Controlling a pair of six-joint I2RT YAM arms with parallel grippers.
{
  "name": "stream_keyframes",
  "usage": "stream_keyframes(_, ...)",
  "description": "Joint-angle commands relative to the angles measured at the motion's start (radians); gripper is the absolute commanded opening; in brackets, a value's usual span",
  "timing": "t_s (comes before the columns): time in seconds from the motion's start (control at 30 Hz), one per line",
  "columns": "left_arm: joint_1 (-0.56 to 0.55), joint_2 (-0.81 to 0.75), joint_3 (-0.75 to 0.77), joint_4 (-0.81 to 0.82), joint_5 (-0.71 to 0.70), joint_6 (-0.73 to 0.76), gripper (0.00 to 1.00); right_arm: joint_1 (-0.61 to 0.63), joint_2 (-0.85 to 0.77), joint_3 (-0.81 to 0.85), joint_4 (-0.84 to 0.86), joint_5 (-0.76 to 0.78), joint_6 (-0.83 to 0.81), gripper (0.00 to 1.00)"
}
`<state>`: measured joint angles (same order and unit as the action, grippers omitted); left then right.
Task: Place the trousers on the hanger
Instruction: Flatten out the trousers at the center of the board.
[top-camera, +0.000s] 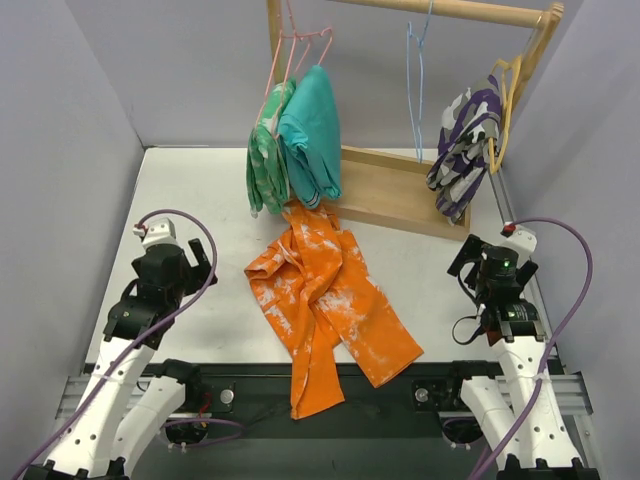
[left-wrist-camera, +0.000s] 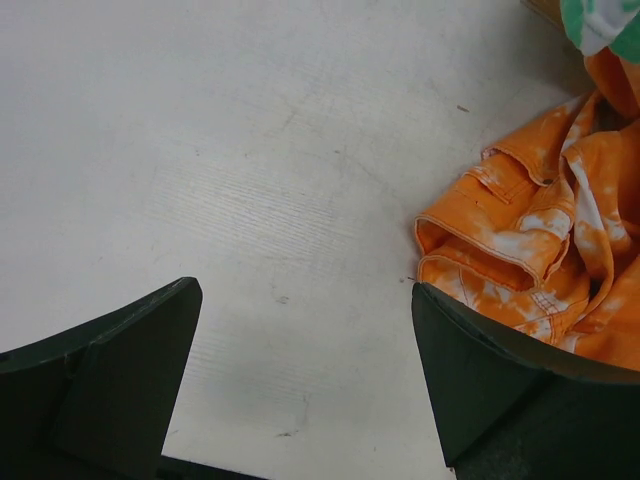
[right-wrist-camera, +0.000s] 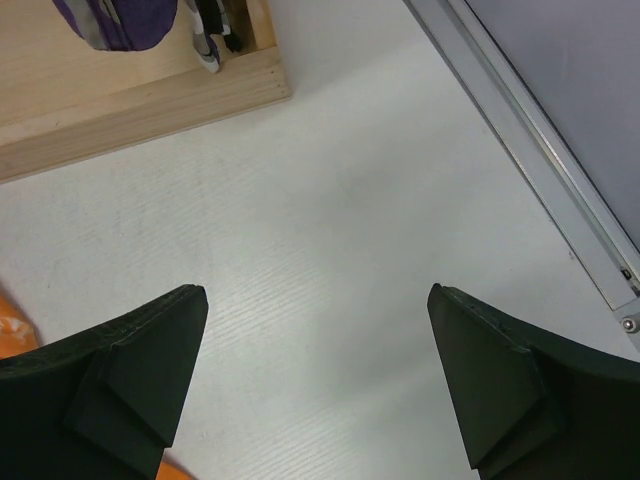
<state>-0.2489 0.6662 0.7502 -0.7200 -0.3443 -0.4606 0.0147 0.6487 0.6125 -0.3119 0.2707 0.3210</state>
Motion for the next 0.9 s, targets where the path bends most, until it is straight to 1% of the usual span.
stream_keyframes(0.0,0.0,0.026,0.086,-0.087,-0.068,-0.042,0.97,0.001,0.029,0.088,-0.065,0.021,0.003,1.0)
stream_keyframes(0.03,-0.001,0.033,0.077,-0.097,-0.093,-0.067,0.97,0.002,0.035,0.093,-0.069,0.01,-0.002,1.0)
stream_keyframes(0.07,0.002,0.059,0.069,-0.128,-0.158,-0.105,0.97,0.001,0.042,0.096,-0.072,-0.013,-0.005,1.0)
stream_keyframes(0.1,0.002,0.075,0.06,-0.125,-0.156,-0.143,0.97,0.001,0.057,0.101,-0.078,-0.013,0.001,1.0)
stream_keyframes(0.13,0.002,0.085,0.051,-0.099,-0.122,-0.121,0.98,-0.001,0.061,0.104,-0.081,-0.011,0.025,1.0)
stream_keyframes(0.17,-0.001,0.098,0.04,-0.023,-0.06,-0.096,0.97,-0.001,0.066,0.107,-0.084,-0.001,0.044,1.0)
stream_keyframes(0.23,-0.006,0.098,0.006,0.046,-0.015,-0.082,0.97,-0.005,0.074,0.119,-0.105,0.012,0.097,1.0)
stream_keyframes(0.27,-0.007,0.092,-0.009,0.141,0.014,-0.064,0.97,-0.007,0.069,0.122,-0.11,0.007,0.11,1.0)
stream_keyframes(0.3,-0.018,0.096,-0.038,0.192,0.093,-0.012,0.97,-0.009,0.069,0.124,-0.116,-0.02,0.116,1.0)
stream_keyframes(0.33,-0.026,0.104,-0.048,0.233,0.112,-0.001,0.97,-0.012,0.068,0.122,-0.119,-0.036,0.125,1.0)
stream_keyframes(0.37,-0.038,0.134,-0.052,0.279,0.125,0.002,0.97,-0.01,0.072,0.121,-0.121,-0.053,0.131,1.0)
stream_keyframes(0.43,-0.088,0.18,-0.046,0.31,0.154,0.016,0.97,-0.01,0.078,0.121,-0.142,-0.08,0.151,1.0)
stream_keyframes(0.5,-0.145,0.246,-0.032,0.343,0.145,0.034,0.97,-0.012,0.089,0.122,-0.161,-0.111,0.165,1.0)
stream_keyframes(0.53,-0.211,0.265,-0.026,0.359,0.133,0.04,0.97,-0.01,0.092,0.119,-0.162,-0.122,0.168,1.0)
stream_keyframes(0.63,-0.272,0.321,-0.031,0.438,0.155,0.051,0.97,-0.01,0.097,0.107,-0.162,-0.163,0.178,1.0)
stream_keyframes(0.67,-0.277,0.357,-0.032,0.461,0.163,0.051,0.97,-0.009,0.103,0.104,-0.162,-0.18,0.178,1.0)
stream_keyframes(0.77,-0.288,0.441,-0.026,0.461,0.162,0.051,0.97,-0.007,0.112,0.095,-0.162,-0.252,0.184,0.99)
stream_keyframes(0.87,-0.3,0.496,-0.034,0.478,0.162,0.054,0.97,-0.004,0.106,0.066,-0.162,-0.316,0.207,0.98)
